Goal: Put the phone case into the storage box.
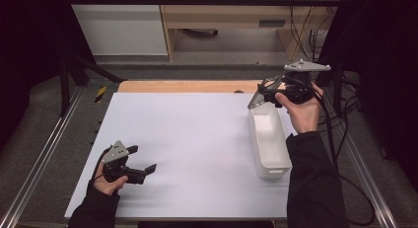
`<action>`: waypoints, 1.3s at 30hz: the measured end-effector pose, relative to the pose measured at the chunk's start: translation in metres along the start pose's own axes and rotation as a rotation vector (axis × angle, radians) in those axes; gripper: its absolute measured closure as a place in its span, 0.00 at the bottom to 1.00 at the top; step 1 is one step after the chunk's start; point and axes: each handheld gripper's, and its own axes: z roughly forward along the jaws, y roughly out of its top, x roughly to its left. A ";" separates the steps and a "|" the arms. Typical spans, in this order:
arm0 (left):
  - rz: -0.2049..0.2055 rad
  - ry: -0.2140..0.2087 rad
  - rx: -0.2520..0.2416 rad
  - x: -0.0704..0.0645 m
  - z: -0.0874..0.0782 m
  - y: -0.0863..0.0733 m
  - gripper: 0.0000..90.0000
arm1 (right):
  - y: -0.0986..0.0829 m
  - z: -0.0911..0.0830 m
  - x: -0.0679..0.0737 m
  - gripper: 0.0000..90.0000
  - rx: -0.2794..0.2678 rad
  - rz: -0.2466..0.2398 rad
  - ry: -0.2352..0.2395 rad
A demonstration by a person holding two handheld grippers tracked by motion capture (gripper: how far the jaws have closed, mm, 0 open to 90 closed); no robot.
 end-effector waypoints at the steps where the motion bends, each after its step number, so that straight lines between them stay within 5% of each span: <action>1: 0.000 0.000 0.000 0.000 0.000 0.000 0.00 | 0.000 0.002 -0.001 0.14 0.005 -0.001 -0.008; 14: 0.008 -0.004 0.008 -0.001 0.002 0.000 0.00 | -0.005 0.026 -0.012 0.14 0.076 0.027 -0.096; 39: 0.018 -0.008 0.022 -0.002 0.005 -0.002 0.00 | -0.026 0.066 -0.025 0.14 0.169 0.092 -0.185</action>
